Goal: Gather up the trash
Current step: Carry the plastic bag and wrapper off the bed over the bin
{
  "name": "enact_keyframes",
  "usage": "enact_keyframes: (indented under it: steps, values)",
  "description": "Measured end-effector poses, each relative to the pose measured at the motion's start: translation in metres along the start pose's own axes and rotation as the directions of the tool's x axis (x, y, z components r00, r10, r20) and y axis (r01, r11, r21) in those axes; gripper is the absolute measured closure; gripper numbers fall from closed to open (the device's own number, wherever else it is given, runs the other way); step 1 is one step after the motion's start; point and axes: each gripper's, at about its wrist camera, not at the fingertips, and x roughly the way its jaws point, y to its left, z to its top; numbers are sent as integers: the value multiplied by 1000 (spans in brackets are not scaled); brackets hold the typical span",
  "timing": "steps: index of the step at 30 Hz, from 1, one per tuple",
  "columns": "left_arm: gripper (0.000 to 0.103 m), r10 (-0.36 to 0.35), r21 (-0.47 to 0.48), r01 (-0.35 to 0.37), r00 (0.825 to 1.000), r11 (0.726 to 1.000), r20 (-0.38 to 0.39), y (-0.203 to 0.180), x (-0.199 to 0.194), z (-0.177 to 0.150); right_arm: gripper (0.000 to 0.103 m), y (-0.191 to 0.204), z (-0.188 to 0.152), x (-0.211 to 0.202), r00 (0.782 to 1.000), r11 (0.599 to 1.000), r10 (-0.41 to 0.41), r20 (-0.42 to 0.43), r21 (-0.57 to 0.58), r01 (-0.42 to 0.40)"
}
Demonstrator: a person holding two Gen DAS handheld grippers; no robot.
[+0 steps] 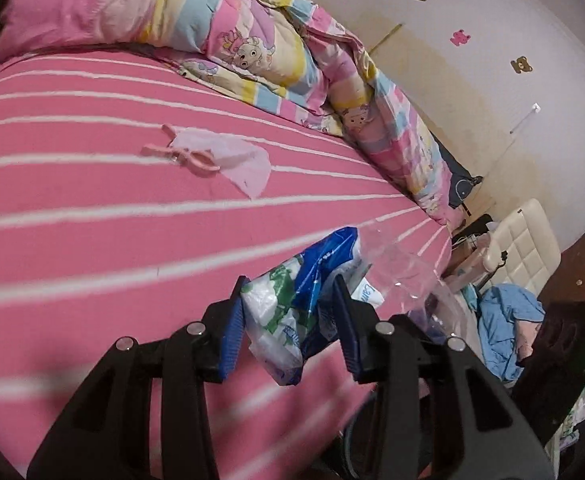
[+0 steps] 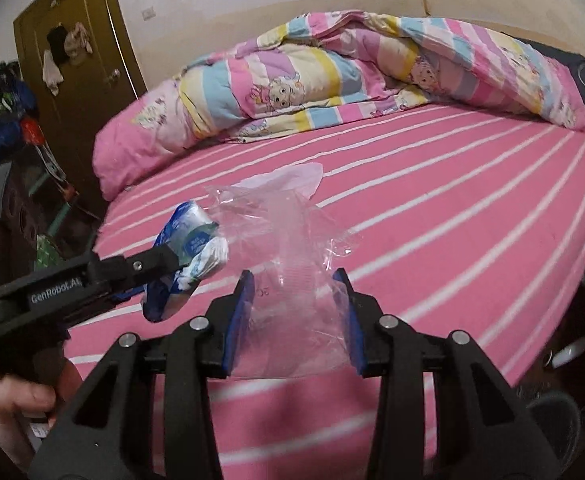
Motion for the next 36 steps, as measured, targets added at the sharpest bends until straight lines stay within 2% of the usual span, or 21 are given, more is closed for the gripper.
enact_keyframes:
  steps: [4,7,12,20,24,29,36]
  values:
    - [63,36,-22,-35,999,999,7,-15,-36,-24,61,3,-10,-44,1000,1000,24,20,18,-25]
    - [63,28,-34,-28,999,999,25,-29,-67,-38,61,5,-15,-78,998,999,45,35,6,-45]
    - [63,2,-50,1,998,999,61,-49,-106,-53,61,7,-15,-111,995,996,89,35,-2,-89]
    - [63,1,-50,4,996,999,91,-69,-140,-67,61,9,-15,-148,989,991,131,67,3,-131]
    - [63,-12,-33,15,995,999,95,-83,-145,-68,61,6,-15,-160,987,990,137,86,7,-138]
    - [63,-44,4,44,997,999,69,-110,-134,-72,61,-12,-16,-175,988,993,110,112,30,-114]
    - [63,-108,71,109,994,991,-23,-159,-91,-83,61,-77,-35,-199,992,990,8,128,140,-27]
